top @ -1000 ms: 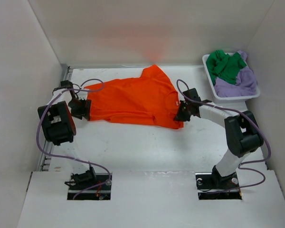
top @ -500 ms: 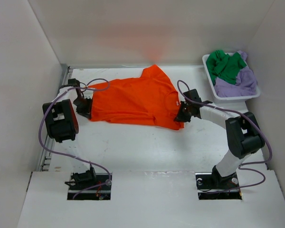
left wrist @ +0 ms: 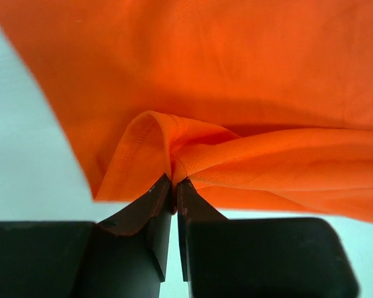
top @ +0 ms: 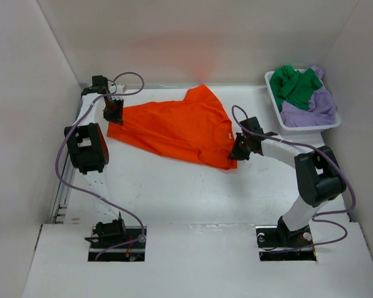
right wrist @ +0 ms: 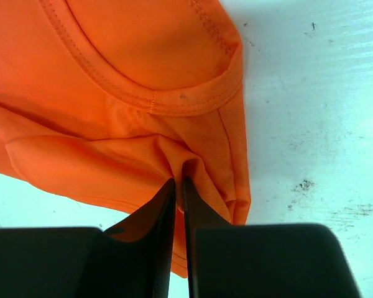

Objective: Fold and stack the t-shirts

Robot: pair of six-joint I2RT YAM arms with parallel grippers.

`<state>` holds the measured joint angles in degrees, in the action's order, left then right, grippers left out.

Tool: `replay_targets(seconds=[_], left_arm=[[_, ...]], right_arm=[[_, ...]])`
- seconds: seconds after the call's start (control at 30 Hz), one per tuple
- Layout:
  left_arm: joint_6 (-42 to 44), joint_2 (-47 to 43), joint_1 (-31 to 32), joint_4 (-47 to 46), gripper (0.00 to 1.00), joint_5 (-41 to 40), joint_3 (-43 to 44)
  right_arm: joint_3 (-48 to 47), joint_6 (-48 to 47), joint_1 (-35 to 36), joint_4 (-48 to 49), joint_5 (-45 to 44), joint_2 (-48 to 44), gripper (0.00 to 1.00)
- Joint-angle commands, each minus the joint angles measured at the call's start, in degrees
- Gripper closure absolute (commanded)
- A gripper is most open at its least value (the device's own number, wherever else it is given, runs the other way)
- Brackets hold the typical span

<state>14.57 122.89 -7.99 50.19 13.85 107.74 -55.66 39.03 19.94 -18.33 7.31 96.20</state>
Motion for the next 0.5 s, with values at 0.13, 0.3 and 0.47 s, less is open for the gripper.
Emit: replay_targets(seconds=[0.13,0.3,0.47], left_arm=[[-6.83,6.39,0.82,-1.24,0.79,0.04,8.26],[-8.06,5.43,1.18,-3.78,0.62,3.90,10.29],[-11.39,4.46,0.39,-5.89,0.53,11.01,10.64]], right_arm=[[-2.09,0.26,0.31,2.33,-0.19,1.35,0.87],[-2.00,0.26,0.75,2.24,-0.10,1.88,0.87],[-1.38,0.44,1.10,2.33,-0.37,1.88,0.87]])
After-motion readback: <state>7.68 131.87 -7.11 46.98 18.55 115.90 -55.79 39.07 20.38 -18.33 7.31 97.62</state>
